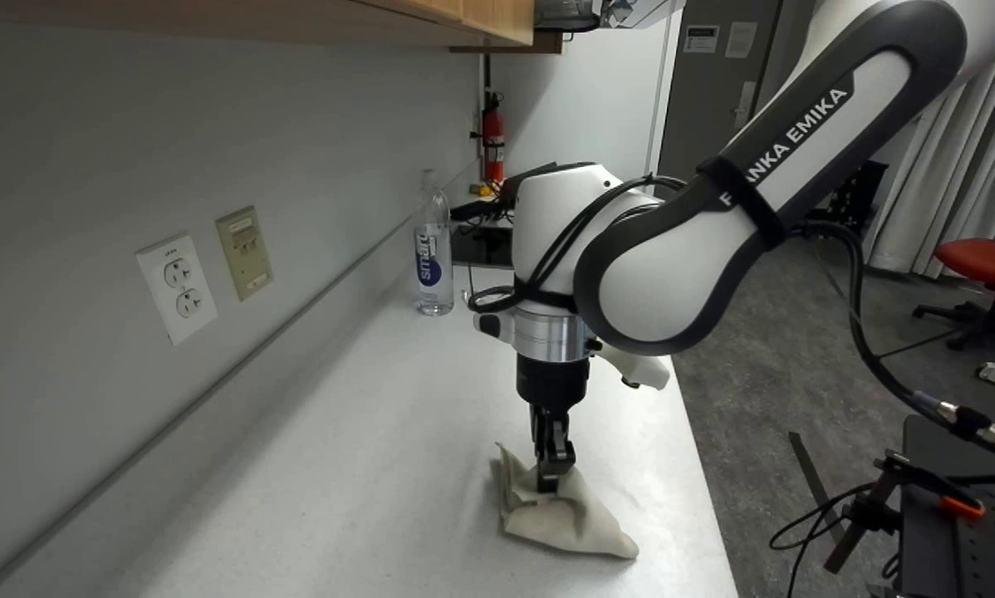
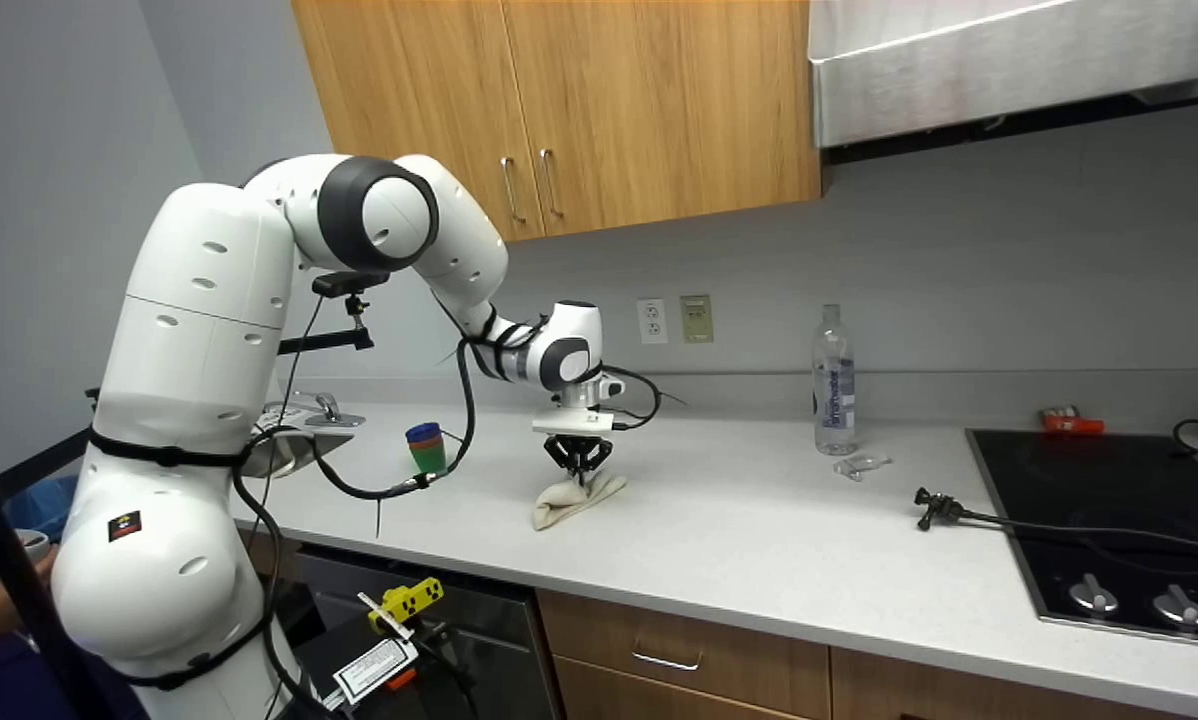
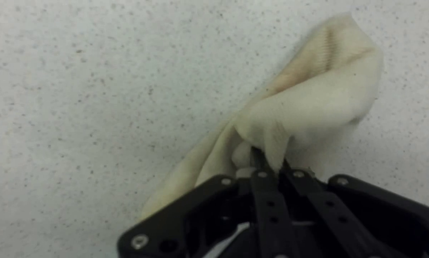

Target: Fold the towel

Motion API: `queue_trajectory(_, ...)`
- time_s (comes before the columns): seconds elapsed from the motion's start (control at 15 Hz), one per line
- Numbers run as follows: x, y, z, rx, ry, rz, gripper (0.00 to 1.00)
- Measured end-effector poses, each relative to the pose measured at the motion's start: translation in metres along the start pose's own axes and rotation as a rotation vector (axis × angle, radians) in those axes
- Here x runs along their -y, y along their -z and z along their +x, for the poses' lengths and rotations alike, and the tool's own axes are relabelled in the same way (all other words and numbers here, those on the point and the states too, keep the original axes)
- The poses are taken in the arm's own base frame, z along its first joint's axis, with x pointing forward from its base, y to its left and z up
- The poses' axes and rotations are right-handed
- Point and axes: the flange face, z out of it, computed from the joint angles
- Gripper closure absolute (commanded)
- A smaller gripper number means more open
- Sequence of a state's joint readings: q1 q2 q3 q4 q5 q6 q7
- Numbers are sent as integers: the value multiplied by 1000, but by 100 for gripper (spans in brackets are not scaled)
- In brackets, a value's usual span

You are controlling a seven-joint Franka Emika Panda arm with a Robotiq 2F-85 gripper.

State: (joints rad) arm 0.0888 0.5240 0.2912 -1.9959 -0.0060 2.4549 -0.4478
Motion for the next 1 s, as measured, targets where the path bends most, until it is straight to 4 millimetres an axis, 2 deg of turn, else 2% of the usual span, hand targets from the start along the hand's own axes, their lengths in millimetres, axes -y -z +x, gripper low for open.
queue_trajectory(0.73, 16, 4, 22, -142, 83, -79, 99)
queue_trajectory(0.8, 17, 3, 23, -151, 85, -81, 70)
queue_trajectory(0.87, 18, 3, 22, -158, 86, -85, 68)
queue_trajectory(1.0, 17, 2, 22, -169, 98, -102, 53)
